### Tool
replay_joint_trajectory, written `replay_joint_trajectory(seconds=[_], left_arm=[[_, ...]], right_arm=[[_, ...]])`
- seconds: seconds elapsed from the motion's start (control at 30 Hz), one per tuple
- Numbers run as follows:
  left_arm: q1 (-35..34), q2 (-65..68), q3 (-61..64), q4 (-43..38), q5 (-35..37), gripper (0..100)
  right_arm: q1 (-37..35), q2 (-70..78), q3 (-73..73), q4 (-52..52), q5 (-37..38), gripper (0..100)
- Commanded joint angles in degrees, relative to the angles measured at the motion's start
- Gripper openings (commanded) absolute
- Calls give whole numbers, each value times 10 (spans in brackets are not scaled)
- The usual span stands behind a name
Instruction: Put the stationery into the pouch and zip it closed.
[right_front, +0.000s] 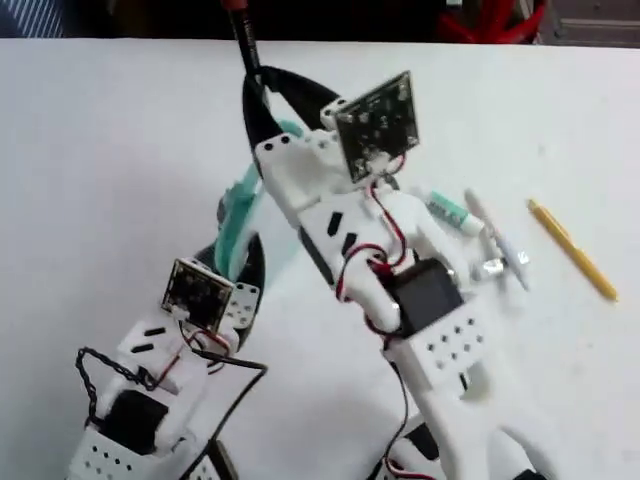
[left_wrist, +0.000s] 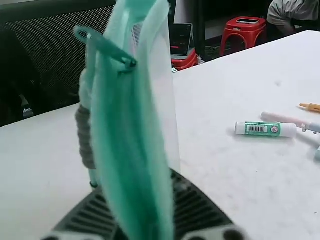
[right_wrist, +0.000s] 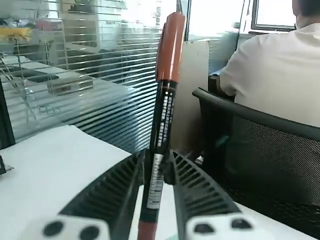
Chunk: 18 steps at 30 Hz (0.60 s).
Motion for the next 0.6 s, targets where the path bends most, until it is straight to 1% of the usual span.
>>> replay_joint_trajectory(seconds=[0.0, 0.2, 0.37, 0.57], left_arm=[[-7, -4, -4, 1, -7, 22], [-7, -4, -4, -1, -7, 22], [-7, -4, -8, -1, -7, 22], [-7, -4, -8, -1, -7, 22]], right_arm=[[32, 2, 50, -110, 6, 17], [70, -2, 162, -241, 6, 17], [65, -2, 215, -313, 6, 17], [42, -2, 273, -381, 6, 17]])
